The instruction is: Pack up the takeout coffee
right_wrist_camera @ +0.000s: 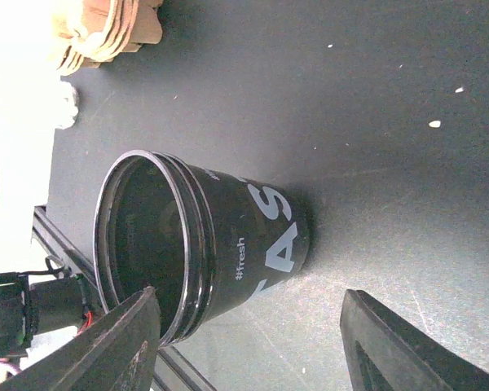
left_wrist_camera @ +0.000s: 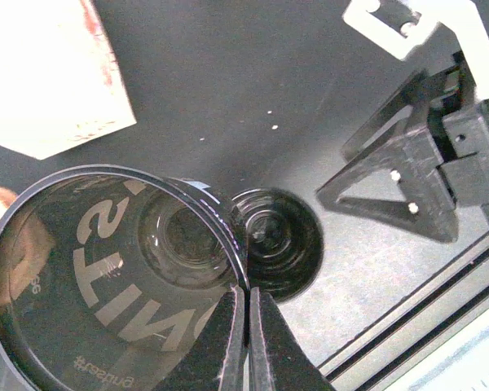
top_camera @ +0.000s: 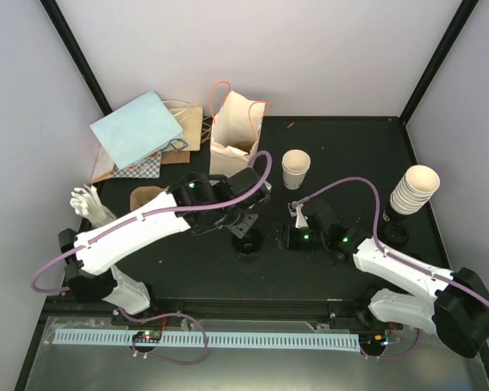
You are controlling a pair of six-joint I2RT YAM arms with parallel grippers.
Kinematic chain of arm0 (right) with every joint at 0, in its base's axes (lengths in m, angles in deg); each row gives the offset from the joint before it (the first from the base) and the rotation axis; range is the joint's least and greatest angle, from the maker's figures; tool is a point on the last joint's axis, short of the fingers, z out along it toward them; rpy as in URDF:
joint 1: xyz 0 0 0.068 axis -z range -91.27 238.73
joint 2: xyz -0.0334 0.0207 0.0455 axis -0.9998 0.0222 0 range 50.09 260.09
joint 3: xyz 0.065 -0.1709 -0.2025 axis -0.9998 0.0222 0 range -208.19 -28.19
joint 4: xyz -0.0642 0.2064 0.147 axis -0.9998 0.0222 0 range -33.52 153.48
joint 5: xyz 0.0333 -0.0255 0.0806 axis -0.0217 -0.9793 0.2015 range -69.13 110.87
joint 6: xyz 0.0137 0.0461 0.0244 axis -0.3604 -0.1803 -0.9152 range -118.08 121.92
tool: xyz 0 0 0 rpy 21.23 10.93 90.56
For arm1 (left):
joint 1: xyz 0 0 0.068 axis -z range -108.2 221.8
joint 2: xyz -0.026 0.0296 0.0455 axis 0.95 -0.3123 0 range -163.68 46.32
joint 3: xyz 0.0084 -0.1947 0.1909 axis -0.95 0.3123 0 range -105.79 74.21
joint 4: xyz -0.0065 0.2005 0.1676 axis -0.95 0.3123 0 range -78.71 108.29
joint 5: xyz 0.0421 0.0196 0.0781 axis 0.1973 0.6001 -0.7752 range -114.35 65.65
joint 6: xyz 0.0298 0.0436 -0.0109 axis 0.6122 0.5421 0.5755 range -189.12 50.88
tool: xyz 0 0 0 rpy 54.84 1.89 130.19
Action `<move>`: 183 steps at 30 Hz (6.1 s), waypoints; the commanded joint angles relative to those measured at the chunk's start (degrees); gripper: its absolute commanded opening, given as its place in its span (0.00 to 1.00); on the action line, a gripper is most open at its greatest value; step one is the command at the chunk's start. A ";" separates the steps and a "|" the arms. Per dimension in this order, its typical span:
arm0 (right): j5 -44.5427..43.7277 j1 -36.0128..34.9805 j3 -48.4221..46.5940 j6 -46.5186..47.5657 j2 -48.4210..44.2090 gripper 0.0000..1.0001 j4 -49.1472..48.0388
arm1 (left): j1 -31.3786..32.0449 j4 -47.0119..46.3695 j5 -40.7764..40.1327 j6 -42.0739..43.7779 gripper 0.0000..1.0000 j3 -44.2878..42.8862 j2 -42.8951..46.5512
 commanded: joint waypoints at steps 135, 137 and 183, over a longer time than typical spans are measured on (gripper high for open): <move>-35.74 -16.28 -44.36 17.26 35.25 0.01 44.43 | -21.50 -4.75 3.08 -1.75 0.02 34.32 24.11; -35.46 -15.93 -43.98 17.26 33.94 0.01 44.23 | -21.47 -4.83 3.55 -1.56 0.02 34.33 24.05; -27.68 38.83 -60.22 19.83 47.13 0.04 40.76 | 1.73 -9.86 3.92 -1.47 0.02 -3.28 -21.78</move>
